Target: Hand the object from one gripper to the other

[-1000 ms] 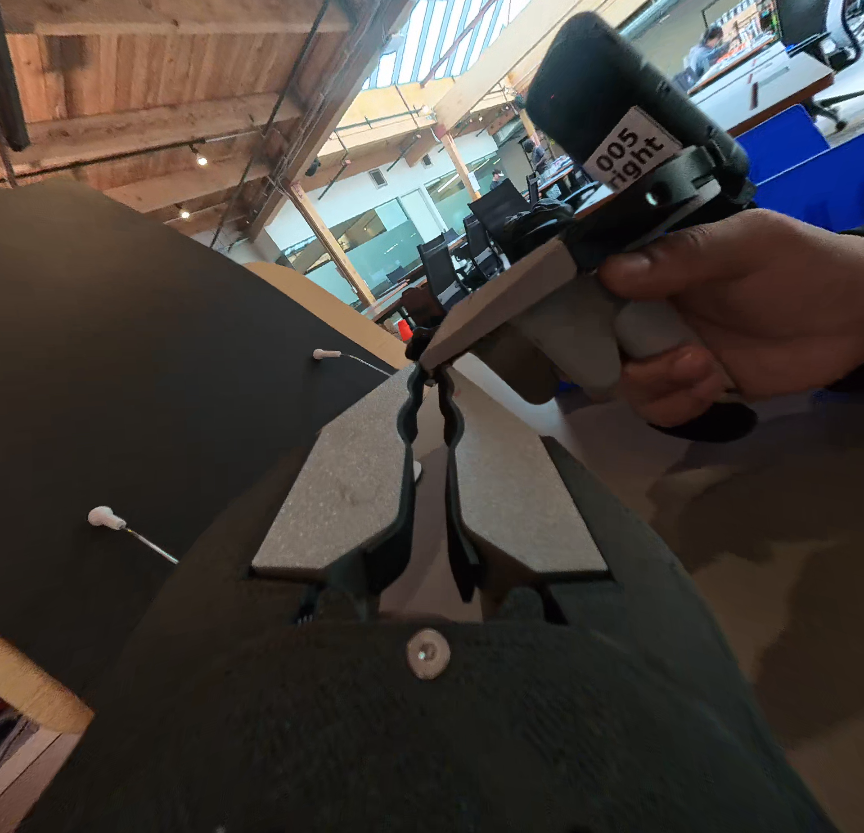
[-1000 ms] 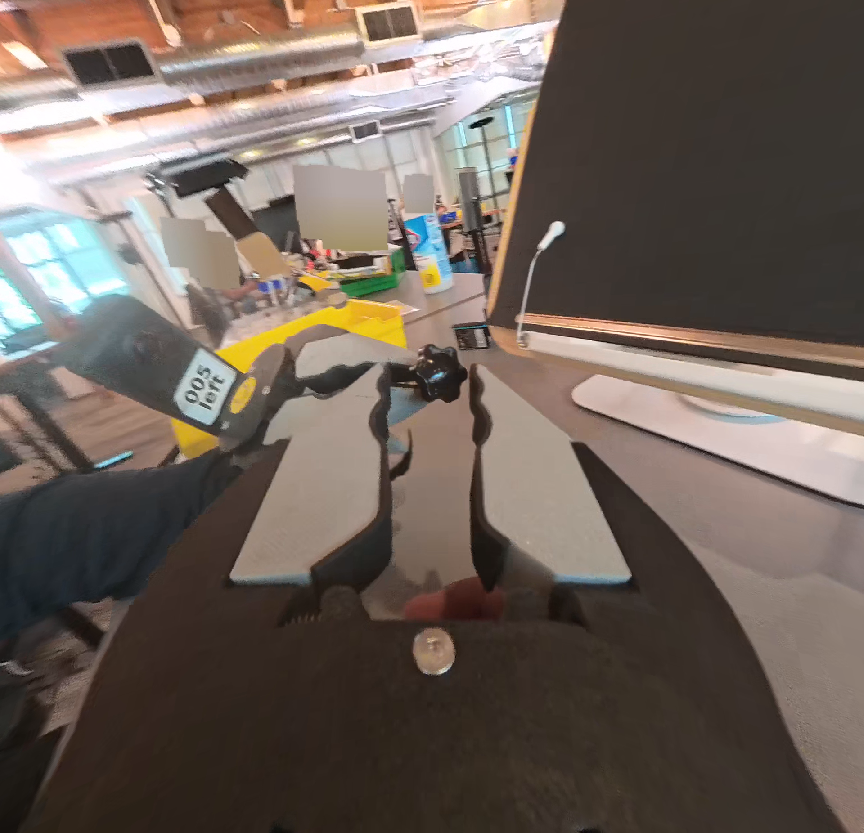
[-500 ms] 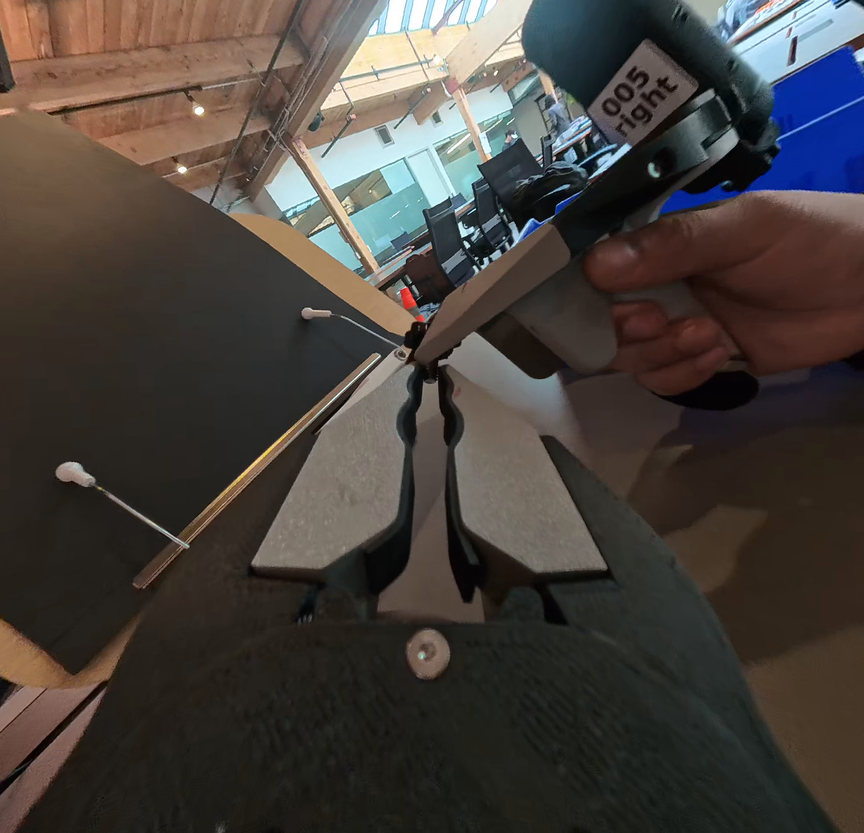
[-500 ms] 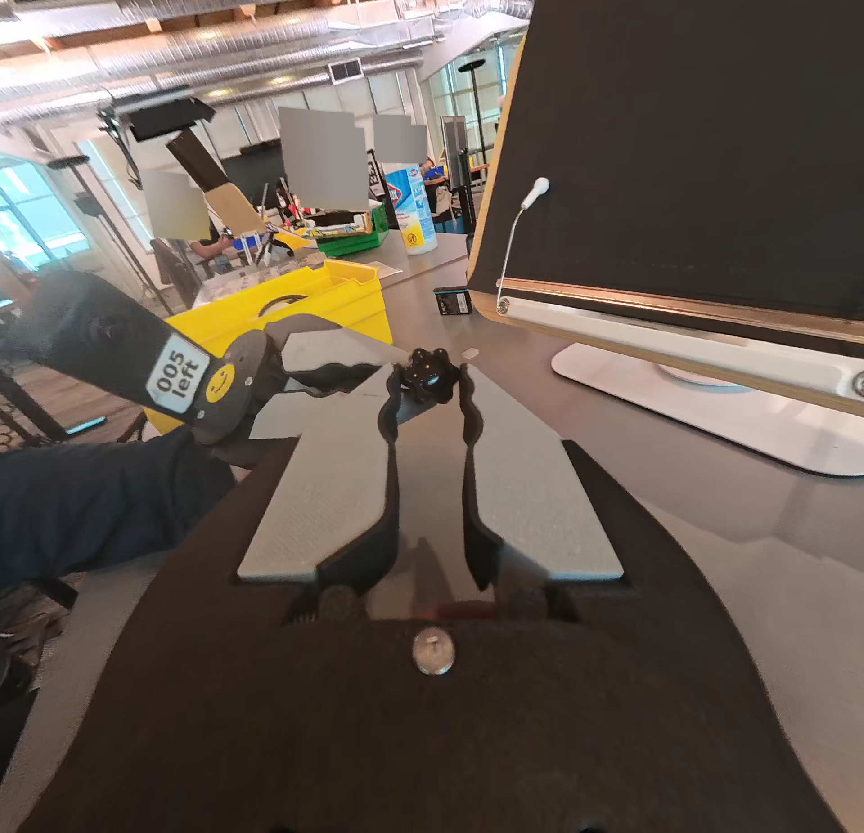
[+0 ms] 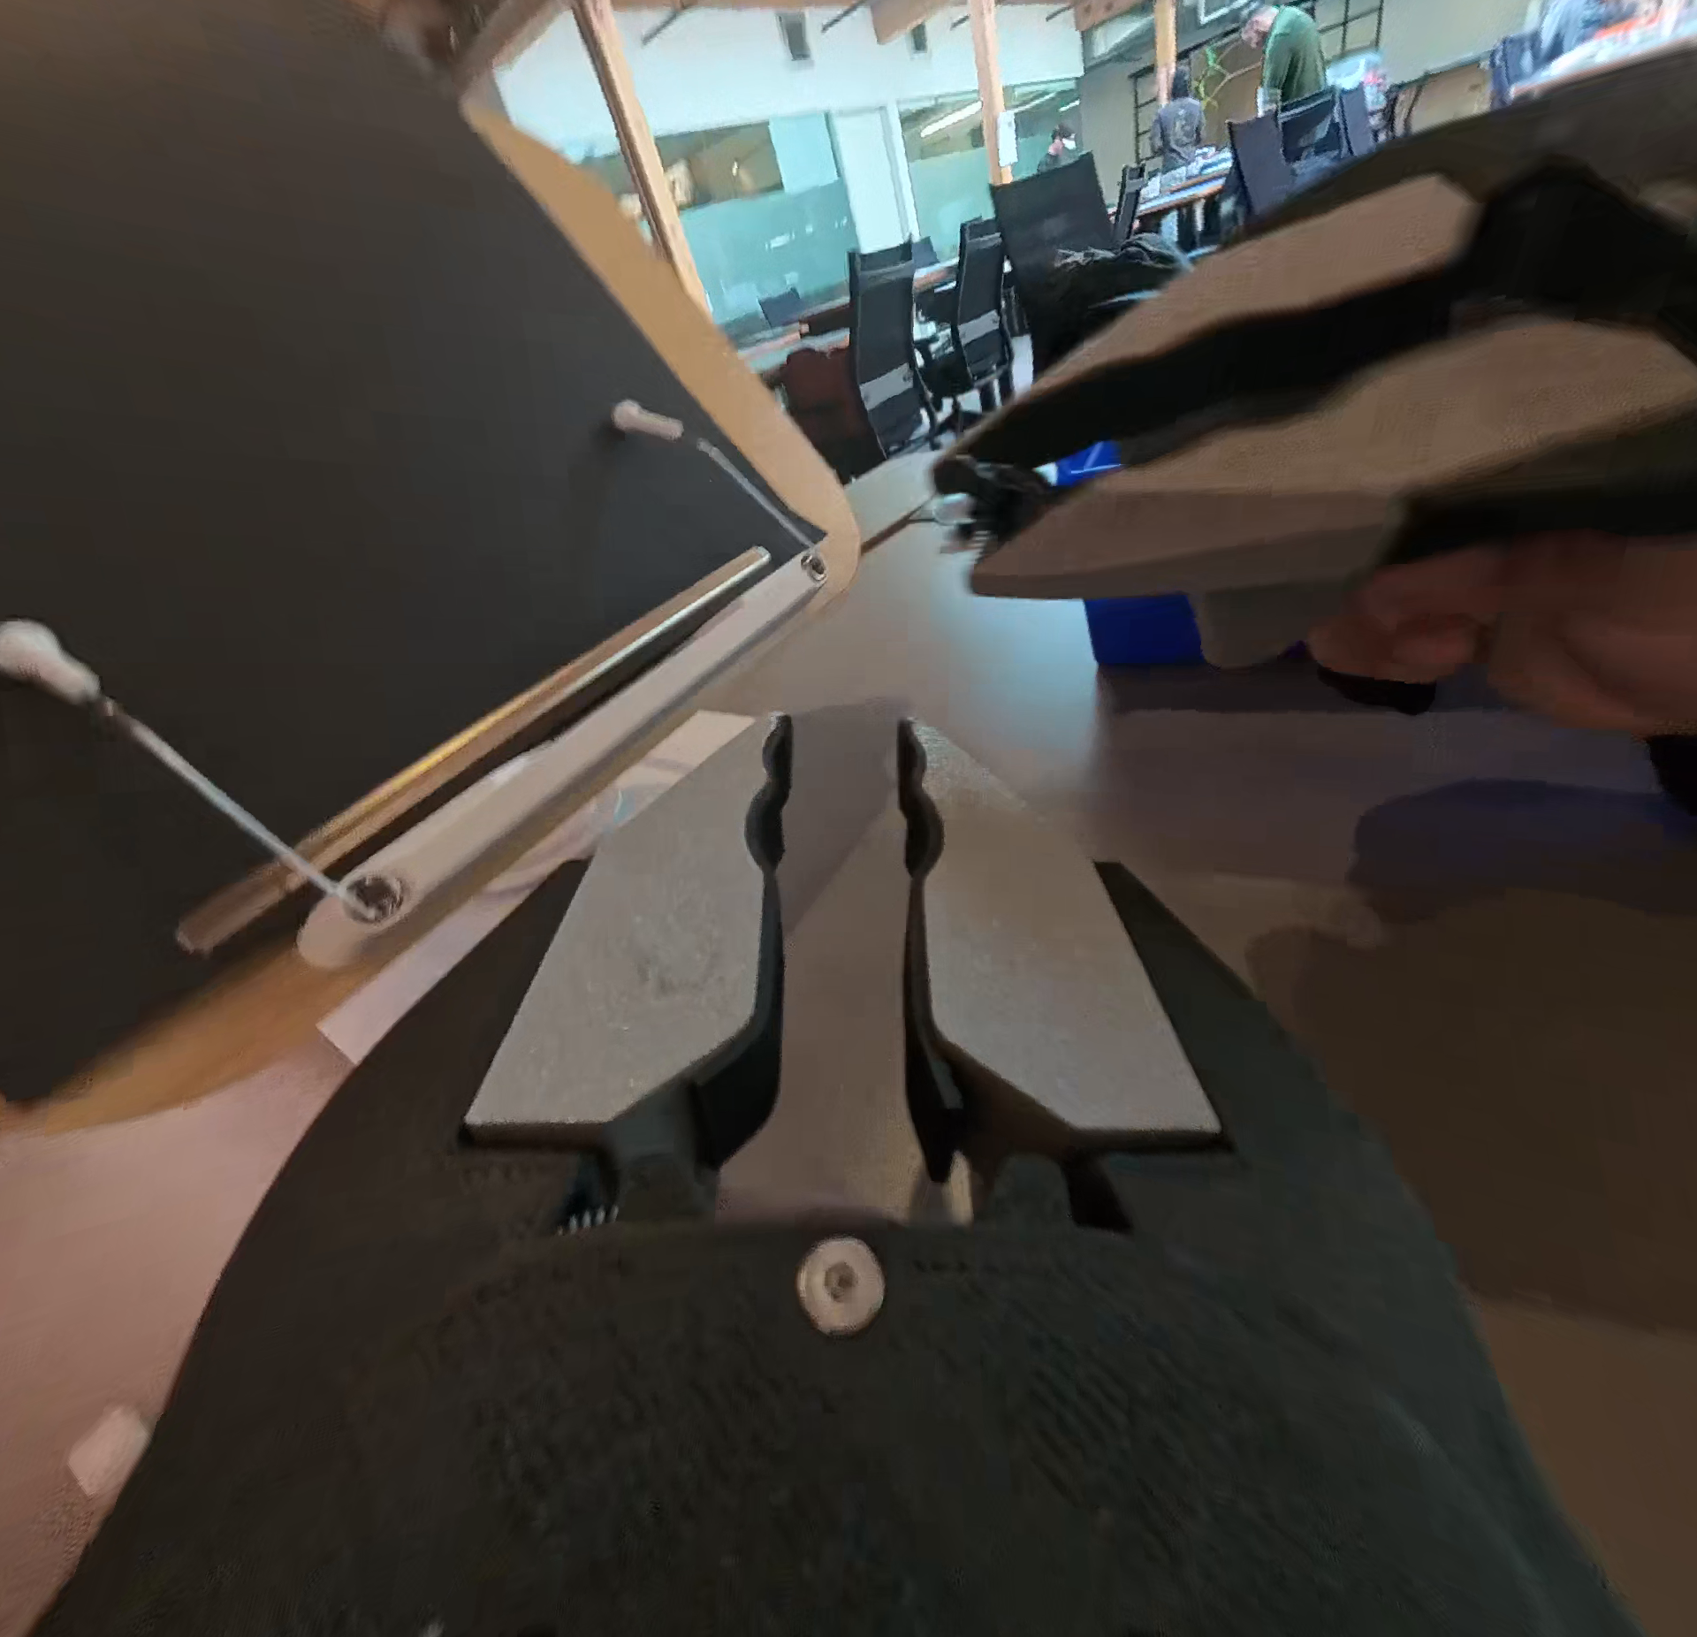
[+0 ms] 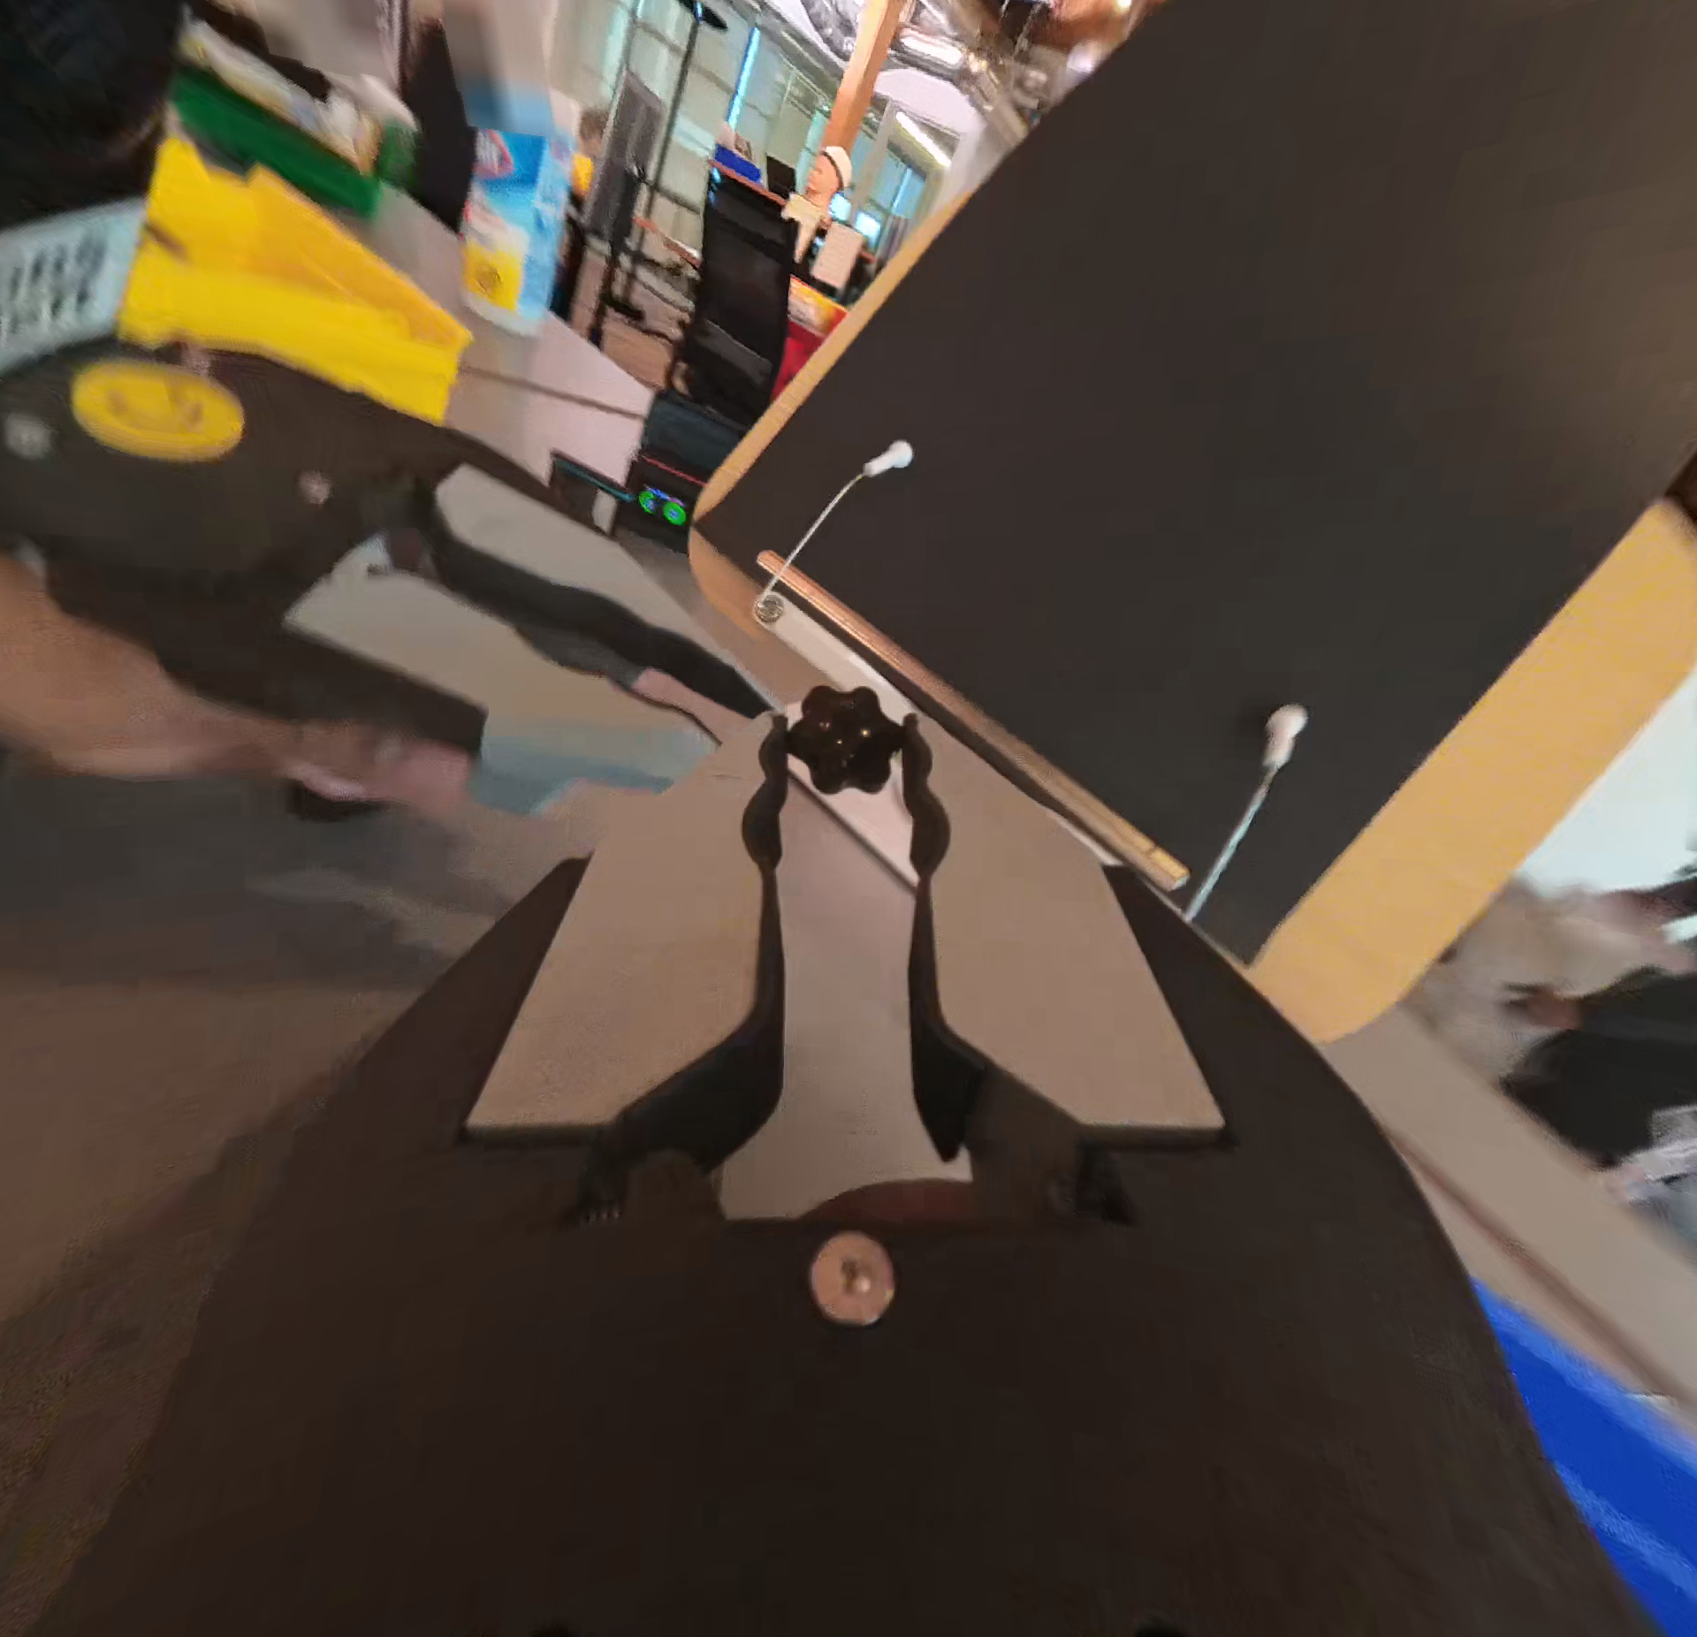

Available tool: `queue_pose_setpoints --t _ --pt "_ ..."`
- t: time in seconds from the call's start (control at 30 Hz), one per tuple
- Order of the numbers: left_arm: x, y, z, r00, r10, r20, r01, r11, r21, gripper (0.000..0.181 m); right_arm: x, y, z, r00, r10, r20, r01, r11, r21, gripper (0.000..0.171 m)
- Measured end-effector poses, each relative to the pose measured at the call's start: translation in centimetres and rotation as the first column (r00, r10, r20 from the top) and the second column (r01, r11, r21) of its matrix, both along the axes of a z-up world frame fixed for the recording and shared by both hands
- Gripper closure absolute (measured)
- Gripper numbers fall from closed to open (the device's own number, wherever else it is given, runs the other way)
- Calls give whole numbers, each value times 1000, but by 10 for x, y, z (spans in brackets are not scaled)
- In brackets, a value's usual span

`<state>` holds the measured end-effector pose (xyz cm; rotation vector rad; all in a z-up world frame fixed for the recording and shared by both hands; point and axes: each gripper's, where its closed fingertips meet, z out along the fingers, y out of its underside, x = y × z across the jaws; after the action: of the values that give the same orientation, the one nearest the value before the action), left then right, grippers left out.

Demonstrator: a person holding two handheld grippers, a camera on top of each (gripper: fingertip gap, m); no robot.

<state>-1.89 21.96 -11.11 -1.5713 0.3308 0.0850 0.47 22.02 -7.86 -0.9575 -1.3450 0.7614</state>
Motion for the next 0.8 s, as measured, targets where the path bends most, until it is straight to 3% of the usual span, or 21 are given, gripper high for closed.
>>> queue_pose_setpoints --t 0.07,0.2,0.37,0.47,0.63,0.7,0.8 --pt "-8 -2 0 992 -8 123 12 999 -30 157 1 -5 -1 999 -51 13 47 978 203 150" --pt "17 -12 -4 910 -219 352 268 958 -98 149 2 -8 -1 992 -127 -25 124 879 461 150" --pt "33 -22 -5 814 -331 478 429 897 -108 140 5 -10 -2 992 -125 -12 113 844 524 150" --pt "47 -31 -2 716 -411 564 548 832 -89 130 6 -13 -7 994 -111 10 84 799 595 150" --pt "41 -29 2 707 -396 585 527 848 -62 124 3 -29 -23 994 -48 96 -21 786 618 150" --pt "41 -28 2 695 -395 600 531 845 -59 130 0 -34 -29 992 -30 120 -51 783 619 150" --pt "47 -30 0 676 -422 604 568 821 -63 157 -2 -40 -33 992 -12 129 -70 783 618 150"
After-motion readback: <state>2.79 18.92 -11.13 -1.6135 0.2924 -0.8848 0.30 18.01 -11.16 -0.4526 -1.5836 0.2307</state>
